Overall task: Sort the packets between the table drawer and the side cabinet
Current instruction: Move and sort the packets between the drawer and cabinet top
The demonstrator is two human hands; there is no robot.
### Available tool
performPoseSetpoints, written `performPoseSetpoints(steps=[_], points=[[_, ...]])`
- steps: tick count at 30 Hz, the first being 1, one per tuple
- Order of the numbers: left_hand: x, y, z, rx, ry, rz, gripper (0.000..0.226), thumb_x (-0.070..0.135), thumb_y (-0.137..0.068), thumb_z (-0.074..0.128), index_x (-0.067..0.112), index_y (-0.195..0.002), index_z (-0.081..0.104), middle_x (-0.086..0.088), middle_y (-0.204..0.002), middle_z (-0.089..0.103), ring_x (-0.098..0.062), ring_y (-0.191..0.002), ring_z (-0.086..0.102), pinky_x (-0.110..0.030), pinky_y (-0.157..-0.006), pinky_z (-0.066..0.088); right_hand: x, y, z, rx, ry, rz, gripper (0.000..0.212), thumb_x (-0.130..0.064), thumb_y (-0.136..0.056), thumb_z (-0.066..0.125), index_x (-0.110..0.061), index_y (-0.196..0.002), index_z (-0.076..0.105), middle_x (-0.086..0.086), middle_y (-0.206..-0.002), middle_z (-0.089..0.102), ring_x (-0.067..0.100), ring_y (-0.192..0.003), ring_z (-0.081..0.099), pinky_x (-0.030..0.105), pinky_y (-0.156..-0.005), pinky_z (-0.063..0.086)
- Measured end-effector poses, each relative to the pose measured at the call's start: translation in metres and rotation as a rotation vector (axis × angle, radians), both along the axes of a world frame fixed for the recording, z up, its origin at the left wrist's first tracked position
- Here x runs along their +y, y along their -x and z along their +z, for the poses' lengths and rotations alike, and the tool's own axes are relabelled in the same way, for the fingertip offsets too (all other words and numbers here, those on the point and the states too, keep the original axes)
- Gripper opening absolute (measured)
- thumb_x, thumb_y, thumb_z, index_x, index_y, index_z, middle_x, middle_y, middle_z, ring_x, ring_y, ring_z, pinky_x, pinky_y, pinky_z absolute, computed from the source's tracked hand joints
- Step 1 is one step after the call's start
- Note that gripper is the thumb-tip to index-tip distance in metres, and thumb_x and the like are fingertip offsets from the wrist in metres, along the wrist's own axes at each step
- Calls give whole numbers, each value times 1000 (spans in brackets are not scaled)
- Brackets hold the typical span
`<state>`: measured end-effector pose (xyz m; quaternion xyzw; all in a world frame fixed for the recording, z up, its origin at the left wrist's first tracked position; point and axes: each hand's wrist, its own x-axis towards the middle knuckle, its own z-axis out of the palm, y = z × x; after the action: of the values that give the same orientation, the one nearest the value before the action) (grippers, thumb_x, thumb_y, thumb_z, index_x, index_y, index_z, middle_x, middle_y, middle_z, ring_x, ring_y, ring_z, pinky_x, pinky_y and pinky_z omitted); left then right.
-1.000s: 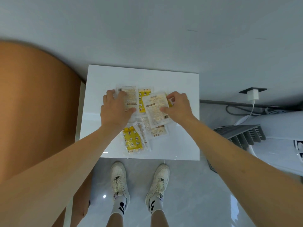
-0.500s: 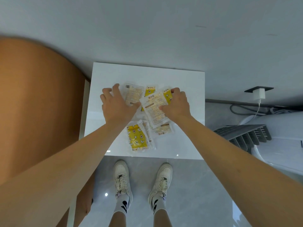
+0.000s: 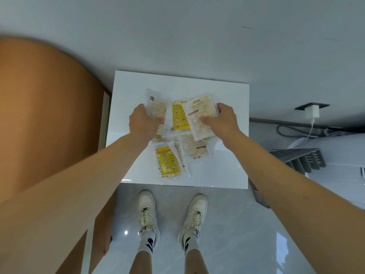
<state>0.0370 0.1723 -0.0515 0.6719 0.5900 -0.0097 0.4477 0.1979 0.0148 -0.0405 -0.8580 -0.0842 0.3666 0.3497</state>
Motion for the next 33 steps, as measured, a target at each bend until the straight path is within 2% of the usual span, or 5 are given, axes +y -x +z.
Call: performPoseSetpoints(steps=[7,13,18,24,33], points=[[6,29,77,-348,270,226,37,14,-84,82,14,-116,64,1,-106,73,-15,-94,70,-28,-70,55,-5,2,70,111,-184,-161,29,-9,-88,76,-15,-115,67,0,-108,73,15,-97,71,27,-77,58],[3,87,260,-522,368,316,26,10,-90,74,18,-114,68,0,-103,78,-24,-98,75,-43,-81,61,7,43,242,154,-288,-105,25,-11,-92,71,-19,-116,68,-4,-107,75,13,-97,73,23,-70,55],[-38,153,422,-635,228,392,30,13,-91,73,19,-118,62,2,-104,78,-15,-91,76,-25,-62,59,-2,105,376,218,-380,15,20,-11,-93,70,-21,-110,70,-1,-106,77,11,-90,75,27,-73,58],[-124,262,532,-714,22,625,40,12,-88,77,26,-122,60,4,-109,77,-15,-96,75,-30,-74,61,-20,205,477,308,-418,398,20,-10,-94,70,-20,-111,73,-3,-102,79,16,-92,76,36,-79,61],[-250,436,571,-674,-176,1165,43,15,-91,74,28,-126,52,4,-114,70,-15,-95,72,-29,-69,59,-29,380,535,351,-412,960,27,-15,-90,76,-24,-115,68,-6,-107,76,13,-93,75,31,-75,63]])
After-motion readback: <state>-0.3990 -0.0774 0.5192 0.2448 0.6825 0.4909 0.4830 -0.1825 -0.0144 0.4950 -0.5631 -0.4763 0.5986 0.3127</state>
